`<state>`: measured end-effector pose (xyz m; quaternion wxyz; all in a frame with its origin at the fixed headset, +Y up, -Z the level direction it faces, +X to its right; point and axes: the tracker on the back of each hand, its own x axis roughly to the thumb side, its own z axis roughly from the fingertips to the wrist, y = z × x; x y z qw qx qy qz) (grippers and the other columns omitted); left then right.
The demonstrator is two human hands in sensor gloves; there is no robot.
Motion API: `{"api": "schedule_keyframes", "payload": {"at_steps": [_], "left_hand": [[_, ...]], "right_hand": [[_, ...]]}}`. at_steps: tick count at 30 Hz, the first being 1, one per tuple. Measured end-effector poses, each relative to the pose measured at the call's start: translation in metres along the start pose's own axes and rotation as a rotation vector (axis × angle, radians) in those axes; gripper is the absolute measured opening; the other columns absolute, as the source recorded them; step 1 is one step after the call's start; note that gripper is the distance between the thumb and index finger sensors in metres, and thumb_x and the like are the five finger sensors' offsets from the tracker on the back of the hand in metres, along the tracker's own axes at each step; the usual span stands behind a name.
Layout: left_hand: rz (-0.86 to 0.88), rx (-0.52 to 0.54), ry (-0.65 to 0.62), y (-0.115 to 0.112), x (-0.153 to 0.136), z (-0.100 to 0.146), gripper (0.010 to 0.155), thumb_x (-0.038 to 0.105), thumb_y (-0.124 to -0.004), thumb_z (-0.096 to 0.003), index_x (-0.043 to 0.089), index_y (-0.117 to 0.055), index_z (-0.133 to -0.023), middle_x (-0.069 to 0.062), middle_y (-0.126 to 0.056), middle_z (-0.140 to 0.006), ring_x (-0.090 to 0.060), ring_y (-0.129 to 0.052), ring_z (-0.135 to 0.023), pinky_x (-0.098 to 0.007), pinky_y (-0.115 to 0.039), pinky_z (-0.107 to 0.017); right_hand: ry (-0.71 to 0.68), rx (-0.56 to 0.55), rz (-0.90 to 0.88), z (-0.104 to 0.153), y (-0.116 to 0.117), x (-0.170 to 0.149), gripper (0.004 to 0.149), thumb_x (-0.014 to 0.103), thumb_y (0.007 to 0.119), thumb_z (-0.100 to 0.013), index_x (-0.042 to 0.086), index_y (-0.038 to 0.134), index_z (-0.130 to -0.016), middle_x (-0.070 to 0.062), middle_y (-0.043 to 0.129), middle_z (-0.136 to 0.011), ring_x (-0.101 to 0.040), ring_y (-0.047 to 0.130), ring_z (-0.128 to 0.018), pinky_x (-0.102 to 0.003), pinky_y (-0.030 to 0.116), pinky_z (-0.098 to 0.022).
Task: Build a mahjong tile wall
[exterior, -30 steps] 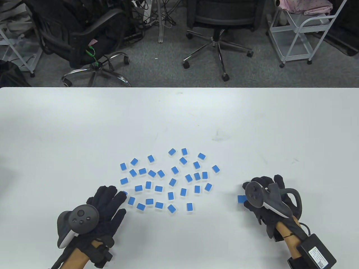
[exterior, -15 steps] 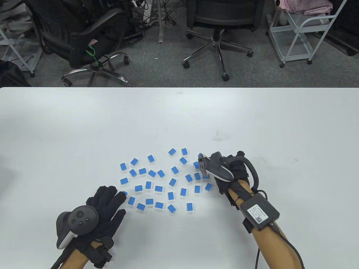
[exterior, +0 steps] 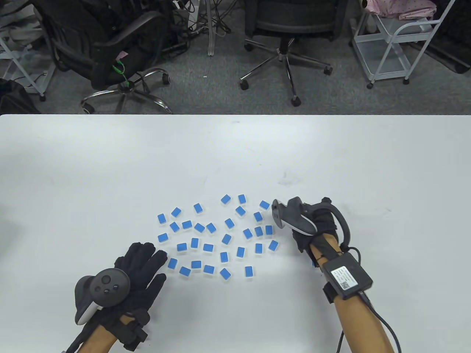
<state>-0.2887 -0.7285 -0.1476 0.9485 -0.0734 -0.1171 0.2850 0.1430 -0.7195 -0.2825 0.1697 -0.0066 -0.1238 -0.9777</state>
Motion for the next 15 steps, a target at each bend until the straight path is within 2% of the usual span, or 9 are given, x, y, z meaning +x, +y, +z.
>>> {"api": "schedule_keyframes", "payload": {"at_steps": [3,6,8,10,12,14,15], "left_hand": [[0.002,0.005,0.001,0.000,0.000,0.000,0.066,0.059,-0.056,-0.0510,0.032,-0.053,-0.112,-0.002,-0.034,-0.123,-0.032,-0.020,-0.114,-0.065,-0.019,-0.077],[0.003,0.008,0.003,0.001,0.000,-0.001,0.066,0.059,-0.056,-0.0510,0.033,-0.053,-0.111,-0.002,-0.034,-0.123,-0.032,-0.020,-0.114,-0.065,-0.019,-0.077],[0.001,0.007,0.003,0.001,0.000,-0.001,0.066,0.059,-0.056,-0.0511,0.032,-0.053,-0.112,-0.002,-0.034,-0.123,-0.032,-0.020,-0.114,-0.065,-0.019,-0.077],[0.001,0.005,0.007,0.000,0.000,-0.003,0.066,0.059,-0.056,-0.0510,0.032,-0.054,-0.111,-0.002,-0.034,-0.123,-0.032,-0.020,-0.114,-0.065,-0.020,-0.077],[0.011,0.000,0.016,-0.001,-0.001,-0.002,0.066,0.059,-0.056,-0.0511,0.032,-0.054,-0.112,-0.002,-0.034,-0.123,-0.032,-0.020,-0.114,-0.065,-0.019,-0.077],[0.019,-0.006,0.020,-0.002,-0.002,0.000,0.066,0.059,-0.056,-0.0511,0.032,-0.054,-0.111,-0.002,-0.034,-0.123,-0.032,-0.020,-0.114,-0.065,-0.019,-0.077],[0.017,-0.006,0.021,-0.002,-0.002,0.001,0.066,0.059,-0.056,-0.0511,0.032,-0.054,-0.112,-0.002,-0.034,-0.123,-0.032,-0.020,-0.114,-0.065,-0.019,-0.077]], "right_hand": [[-0.011,-0.016,-0.170,0.030,0.008,-0.045,0.057,0.048,0.087,-0.031,0.025,0.080,-0.083,0.001,0.097,-0.077,-0.027,0.090,-0.083,-0.066,0.046,-0.077],[-0.022,-0.066,-0.238,0.056,0.025,-0.073,0.057,0.048,0.087,-0.031,0.025,0.079,-0.084,0.001,0.095,-0.081,-0.029,0.086,-0.087,-0.068,0.046,-0.077],[-0.028,-0.060,-0.215,0.069,0.038,-0.080,0.057,0.047,0.087,-0.031,0.027,0.079,-0.084,0.000,0.091,-0.086,-0.030,0.080,-0.093,-0.069,0.043,-0.077],[-0.028,-0.107,-0.184,0.078,0.049,-0.081,0.057,0.048,0.087,-0.030,0.027,0.079,-0.083,-0.001,0.084,-0.092,-0.032,0.073,-0.097,-0.070,0.041,-0.077],[-0.035,-0.139,-0.199,0.081,0.053,-0.081,0.057,0.049,0.087,-0.029,0.028,0.081,-0.082,-0.002,0.081,-0.096,-0.032,0.070,-0.099,-0.069,0.041,-0.076],[-0.069,-0.103,-0.221,0.083,0.053,-0.079,0.058,0.047,0.087,-0.031,0.025,0.079,-0.083,-0.003,0.076,-0.099,-0.034,0.064,-0.101,-0.070,0.037,-0.076],[-0.066,-0.142,-0.214,0.084,0.053,-0.077,0.058,0.047,0.087,-0.030,0.025,0.079,-0.083,-0.003,0.076,-0.099,-0.033,0.064,-0.101,-0.070,0.037,-0.077]]}}
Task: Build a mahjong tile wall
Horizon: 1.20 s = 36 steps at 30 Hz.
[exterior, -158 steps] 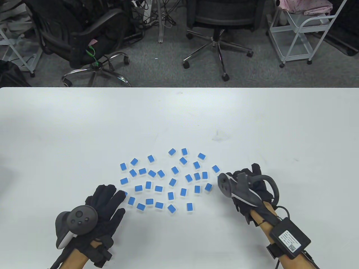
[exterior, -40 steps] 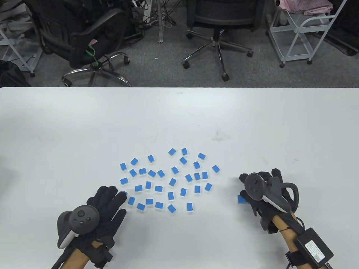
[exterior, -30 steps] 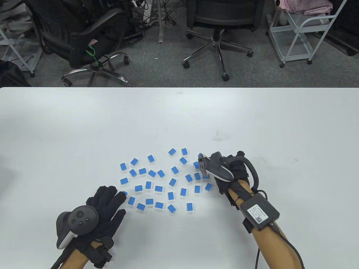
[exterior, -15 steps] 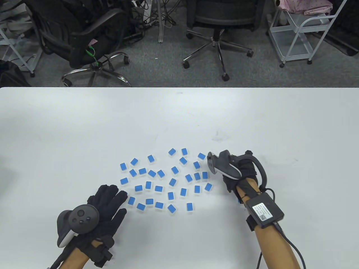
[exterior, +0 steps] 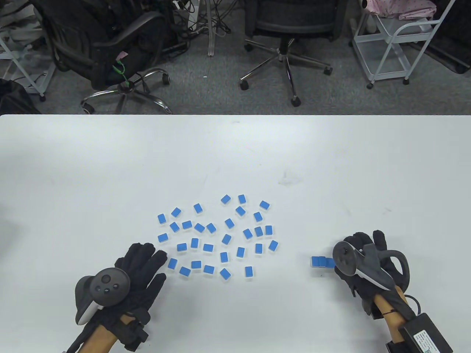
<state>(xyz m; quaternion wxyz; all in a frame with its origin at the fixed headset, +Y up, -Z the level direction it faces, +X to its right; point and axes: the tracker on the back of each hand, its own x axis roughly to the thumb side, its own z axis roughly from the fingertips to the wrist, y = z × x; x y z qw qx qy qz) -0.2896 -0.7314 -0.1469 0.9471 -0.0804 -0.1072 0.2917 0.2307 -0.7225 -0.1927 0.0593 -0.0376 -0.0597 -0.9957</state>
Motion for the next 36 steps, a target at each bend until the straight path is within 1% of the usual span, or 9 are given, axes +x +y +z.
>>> {"api": "schedule_keyframes", "payload": {"at_steps": [2,6,11,15,18,23,27,36], "left_hand": [[-0.009,0.004,0.000,0.000,0.000,0.001,0.066,0.059,-0.056,-0.0511,0.032,-0.054,-0.111,-0.002,-0.034,-0.123,-0.032,-0.020,-0.114,-0.065,-0.020,-0.077],[-0.004,0.010,0.009,0.000,0.000,0.000,0.066,0.059,-0.056,-0.0510,0.032,-0.054,-0.111,-0.002,-0.034,-0.123,-0.032,-0.020,-0.114,-0.065,-0.019,-0.077],[-0.009,-0.010,0.012,-0.003,-0.001,-0.001,0.066,0.059,-0.056,-0.0511,0.032,-0.054,-0.112,-0.002,-0.034,-0.123,-0.032,-0.020,-0.114,-0.065,-0.019,-0.077],[-0.004,-0.013,0.015,-0.002,-0.001,-0.002,0.066,0.059,-0.056,-0.0510,0.032,-0.054,-0.112,-0.002,-0.034,-0.123,-0.032,-0.019,-0.114,-0.065,-0.019,-0.077],[-0.007,-0.015,0.017,-0.002,-0.001,-0.002,0.066,0.059,-0.056,-0.0511,0.032,-0.054,-0.112,-0.002,-0.034,-0.123,-0.032,-0.019,-0.114,-0.065,-0.019,-0.077],[-0.001,-0.020,0.016,-0.002,0.000,-0.001,0.067,0.059,-0.056,-0.0511,0.032,-0.054,-0.112,-0.002,-0.034,-0.123,-0.032,-0.019,-0.114,-0.065,-0.019,-0.077],[-0.003,-0.023,0.014,-0.003,0.000,-0.001,0.066,0.059,-0.056,-0.0511,0.032,-0.054,-0.112,-0.002,-0.034,-0.123,-0.032,-0.019,-0.114,-0.065,-0.019,-0.077],[-0.005,-0.017,0.016,-0.002,0.000,0.001,0.066,0.059,-0.056,-0.0511,0.032,-0.054,-0.111,-0.002,-0.034,-0.123,-0.032,-0.020,-0.114,-0.065,-0.019,-0.077]], "right_hand": [[-0.022,0.010,0.026,0.000,0.003,0.005,0.058,0.047,0.087,-0.031,0.024,0.078,-0.084,-0.003,0.075,-0.099,-0.033,0.064,-0.101,-0.070,0.037,-0.077],[-0.034,-0.008,0.098,-0.001,0.009,0.016,0.058,0.046,0.086,-0.031,0.025,0.077,-0.084,-0.002,0.074,-0.099,-0.033,0.064,-0.101,-0.069,0.037,-0.077],[-0.039,-0.002,0.123,-0.003,0.014,0.019,0.058,0.046,0.086,-0.031,0.025,0.077,-0.085,-0.003,0.074,-0.100,-0.033,0.064,-0.101,-0.069,0.038,-0.077],[-0.038,0.017,0.087,-0.004,0.016,0.018,0.059,0.046,0.085,-0.032,0.026,0.075,-0.086,-0.002,0.073,-0.100,-0.033,0.064,-0.101,-0.069,0.038,-0.077],[-0.034,0.029,0.095,-0.004,0.015,0.018,0.064,0.048,0.085,-0.030,0.028,0.070,-0.089,-0.002,0.070,-0.102,-0.033,0.064,-0.101,-0.068,0.038,-0.077],[-0.018,0.043,0.080,-0.004,0.017,0.012,0.061,0.047,0.086,-0.031,0.028,0.072,-0.088,-0.003,0.071,-0.102,-0.033,0.065,-0.101,-0.068,0.039,-0.077],[-0.015,0.046,0.083,-0.004,0.017,0.012,0.059,0.047,0.084,-0.032,0.028,0.073,-0.088,-0.002,0.072,-0.101,-0.033,0.065,-0.100,-0.068,0.039,-0.077],[-0.023,0.045,0.083,-0.004,0.018,0.014,0.059,0.047,0.084,-0.032,0.028,0.073,-0.087,-0.002,0.072,-0.101,-0.033,0.066,-0.100,-0.068,0.040,-0.077]]}}
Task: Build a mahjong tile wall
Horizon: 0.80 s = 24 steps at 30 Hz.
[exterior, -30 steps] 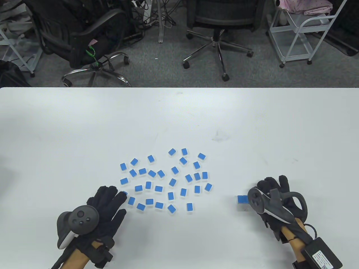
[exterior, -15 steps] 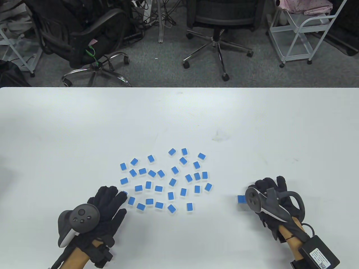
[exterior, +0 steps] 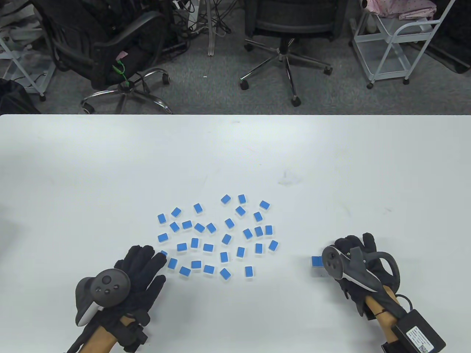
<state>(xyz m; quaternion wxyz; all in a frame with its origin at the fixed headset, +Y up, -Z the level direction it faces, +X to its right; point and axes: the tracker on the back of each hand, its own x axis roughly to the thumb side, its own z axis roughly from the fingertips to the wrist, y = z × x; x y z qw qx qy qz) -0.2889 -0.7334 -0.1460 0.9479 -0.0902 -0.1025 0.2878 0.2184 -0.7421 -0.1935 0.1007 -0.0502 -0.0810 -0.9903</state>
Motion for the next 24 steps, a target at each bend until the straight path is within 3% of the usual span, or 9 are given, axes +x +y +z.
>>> {"api": "schedule_keyframes", "payload": {"at_steps": [19,24], "left_hand": [[-0.004,0.005,0.001,0.001,0.000,0.001,0.066,0.059,-0.056,-0.0511,0.032,-0.054,-0.111,-0.003,-0.034,-0.123,-0.032,-0.020,-0.114,-0.065,-0.019,-0.077],[-0.007,0.013,-0.004,0.001,0.000,0.000,0.066,0.059,-0.056,-0.0510,0.031,-0.055,-0.111,-0.002,-0.035,-0.123,-0.032,-0.020,-0.114,-0.065,-0.019,-0.077]], "right_hand": [[0.005,-0.003,-0.061,0.003,-0.006,-0.006,0.066,0.050,0.083,-0.031,0.029,0.067,-0.092,-0.003,0.072,-0.102,-0.033,0.066,-0.100,-0.068,0.040,-0.076],[0.000,-0.095,-0.148,0.008,-0.018,-0.003,0.064,0.053,0.080,-0.032,0.029,0.070,-0.090,-0.002,0.078,-0.097,-0.034,0.071,-0.096,-0.070,0.039,-0.075]]}}
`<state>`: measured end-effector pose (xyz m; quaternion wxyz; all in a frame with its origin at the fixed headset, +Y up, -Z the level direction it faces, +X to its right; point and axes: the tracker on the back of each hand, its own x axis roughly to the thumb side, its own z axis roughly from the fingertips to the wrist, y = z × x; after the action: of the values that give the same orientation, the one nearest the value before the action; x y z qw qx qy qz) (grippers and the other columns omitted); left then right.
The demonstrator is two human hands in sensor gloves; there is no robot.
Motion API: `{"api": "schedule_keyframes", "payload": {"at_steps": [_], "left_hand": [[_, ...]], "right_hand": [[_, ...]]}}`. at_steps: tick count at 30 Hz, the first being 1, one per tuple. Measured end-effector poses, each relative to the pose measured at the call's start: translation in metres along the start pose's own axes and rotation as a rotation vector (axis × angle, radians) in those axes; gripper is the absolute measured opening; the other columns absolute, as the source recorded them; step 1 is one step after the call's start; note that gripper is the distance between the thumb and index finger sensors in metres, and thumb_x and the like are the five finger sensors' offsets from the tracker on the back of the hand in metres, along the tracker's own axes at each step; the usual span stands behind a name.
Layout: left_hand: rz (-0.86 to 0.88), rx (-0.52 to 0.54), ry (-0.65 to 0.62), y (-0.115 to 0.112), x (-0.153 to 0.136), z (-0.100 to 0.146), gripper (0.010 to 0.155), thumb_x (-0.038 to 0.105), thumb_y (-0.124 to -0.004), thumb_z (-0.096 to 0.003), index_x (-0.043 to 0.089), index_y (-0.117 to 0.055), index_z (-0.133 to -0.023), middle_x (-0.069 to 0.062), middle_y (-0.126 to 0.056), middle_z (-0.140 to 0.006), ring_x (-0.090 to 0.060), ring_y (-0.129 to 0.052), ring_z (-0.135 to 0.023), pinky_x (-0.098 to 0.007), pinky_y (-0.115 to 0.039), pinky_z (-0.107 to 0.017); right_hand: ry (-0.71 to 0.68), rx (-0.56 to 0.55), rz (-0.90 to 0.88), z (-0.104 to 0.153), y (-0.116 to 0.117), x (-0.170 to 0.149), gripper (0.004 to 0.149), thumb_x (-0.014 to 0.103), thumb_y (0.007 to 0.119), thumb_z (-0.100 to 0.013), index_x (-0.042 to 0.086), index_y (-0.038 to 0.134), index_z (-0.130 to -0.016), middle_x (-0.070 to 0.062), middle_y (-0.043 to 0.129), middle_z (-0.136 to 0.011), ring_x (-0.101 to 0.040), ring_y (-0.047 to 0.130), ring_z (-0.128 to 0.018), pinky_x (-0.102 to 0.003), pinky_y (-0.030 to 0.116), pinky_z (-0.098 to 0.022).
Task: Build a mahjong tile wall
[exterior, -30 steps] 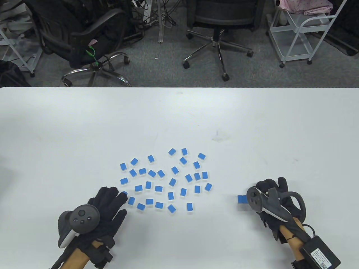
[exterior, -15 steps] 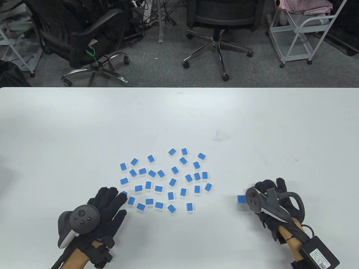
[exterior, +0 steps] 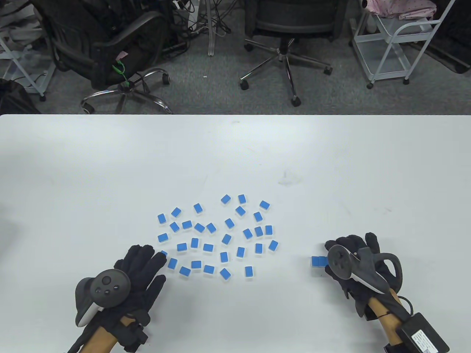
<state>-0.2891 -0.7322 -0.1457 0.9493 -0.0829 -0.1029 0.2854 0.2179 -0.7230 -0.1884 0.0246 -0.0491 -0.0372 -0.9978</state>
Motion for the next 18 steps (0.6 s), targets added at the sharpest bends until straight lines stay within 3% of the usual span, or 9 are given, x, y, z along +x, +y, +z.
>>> {"api": "schedule_keyframes", "payload": {"at_steps": [3,9,12,18], "left_hand": [[-0.001,0.010,-0.001,0.002,-0.001,0.001,0.066,0.059,-0.056,-0.0511,0.032,-0.054,-0.111,-0.002,-0.034,-0.123,-0.032,-0.020,-0.114,-0.065,-0.019,-0.077],[-0.003,0.014,-0.008,0.002,0.000,0.001,0.066,0.059,-0.056,-0.0509,0.032,-0.054,-0.111,-0.002,-0.035,-0.122,-0.032,-0.020,-0.114,-0.065,-0.019,-0.077],[-0.004,0.011,-0.015,0.002,0.000,0.002,0.066,0.059,-0.056,-0.0509,0.031,-0.055,-0.111,-0.002,-0.035,-0.122,-0.032,-0.020,-0.114,-0.065,-0.020,-0.077],[-0.006,0.023,-0.023,0.004,0.000,0.003,0.066,0.059,-0.056,-0.0510,0.031,-0.055,-0.111,-0.002,-0.035,-0.122,-0.032,-0.020,-0.114,-0.065,-0.019,-0.077]], "right_hand": [[-0.051,-0.076,0.008,-0.002,-0.013,0.028,0.059,0.054,0.078,-0.033,0.027,0.078,-0.085,-0.002,0.087,-0.089,-0.033,0.078,-0.091,-0.070,0.040,-0.074],[-0.136,-0.049,0.257,-0.023,-0.018,0.110,0.056,0.054,0.078,-0.033,0.027,0.081,-0.082,-0.001,0.091,-0.085,-0.031,0.082,-0.088,-0.067,0.043,-0.075],[-0.086,0.018,0.390,-0.041,-0.009,0.138,0.060,0.055,0.077,-0.033,0.026,0.079,-0.085,-0.001,0.090,-0.087,-0.032,0.081,-0.089,-0.066,0.042,-0.076],[-0.033,0.038,0.457,-0.062,0.008,0.159,0.061,0.056,0.077,-0.033,0.026,0.079,-0.086,-0.001,0.089,-0.088,-0.032,0.079,-0.091,-0.066,0.039,-0.076]]}}
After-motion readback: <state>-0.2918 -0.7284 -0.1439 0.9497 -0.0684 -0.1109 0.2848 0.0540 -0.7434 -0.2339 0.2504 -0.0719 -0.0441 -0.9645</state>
